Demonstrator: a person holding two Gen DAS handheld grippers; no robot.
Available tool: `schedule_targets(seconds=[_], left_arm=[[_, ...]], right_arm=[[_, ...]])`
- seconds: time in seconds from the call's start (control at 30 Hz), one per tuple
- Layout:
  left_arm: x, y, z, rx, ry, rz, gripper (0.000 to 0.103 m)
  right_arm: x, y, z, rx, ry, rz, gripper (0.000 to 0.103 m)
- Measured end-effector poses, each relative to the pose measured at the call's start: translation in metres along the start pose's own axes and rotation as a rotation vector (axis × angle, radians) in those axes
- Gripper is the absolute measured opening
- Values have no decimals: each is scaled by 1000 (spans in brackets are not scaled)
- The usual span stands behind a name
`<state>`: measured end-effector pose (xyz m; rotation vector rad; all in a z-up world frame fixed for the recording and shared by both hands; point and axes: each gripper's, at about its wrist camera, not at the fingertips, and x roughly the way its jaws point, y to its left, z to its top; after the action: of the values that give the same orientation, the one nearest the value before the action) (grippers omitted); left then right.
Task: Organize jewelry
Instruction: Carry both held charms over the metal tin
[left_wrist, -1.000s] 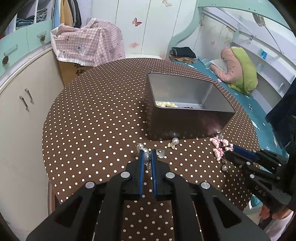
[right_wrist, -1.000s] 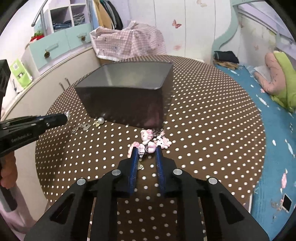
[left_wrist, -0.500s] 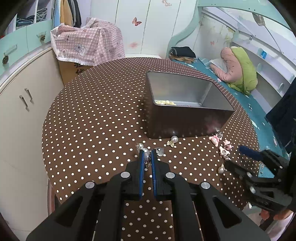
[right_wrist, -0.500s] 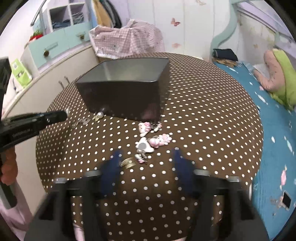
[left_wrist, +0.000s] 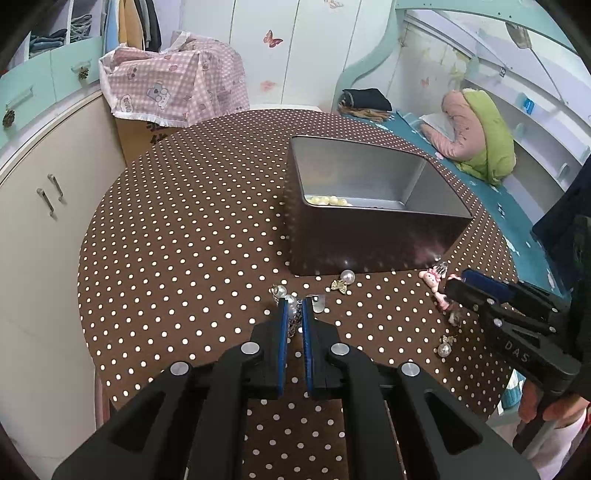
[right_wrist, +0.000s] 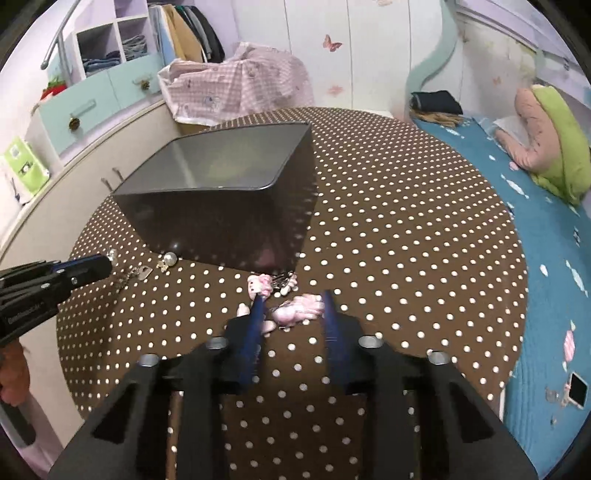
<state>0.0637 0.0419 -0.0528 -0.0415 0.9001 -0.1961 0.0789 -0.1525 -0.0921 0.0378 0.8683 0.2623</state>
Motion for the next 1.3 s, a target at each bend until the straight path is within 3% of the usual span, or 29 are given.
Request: schedule_targets(seconds=[0.07,0.13,0.73,1.3], left_arm=[[0,-2,0,5,-1,-2,6],[-1,-2,1,7,-4,-1,6],[-26,3,10,11,-73,-3,6],[-58,-5,62,75,-204,-6,6]], right_arm=[[2,-1,1,-3,-3,-11,28],[1,0,2,-3,0,-16,13],[-37,-8,8,19,-78,-2,13],[-68,2,77,8,-200,50,13]])
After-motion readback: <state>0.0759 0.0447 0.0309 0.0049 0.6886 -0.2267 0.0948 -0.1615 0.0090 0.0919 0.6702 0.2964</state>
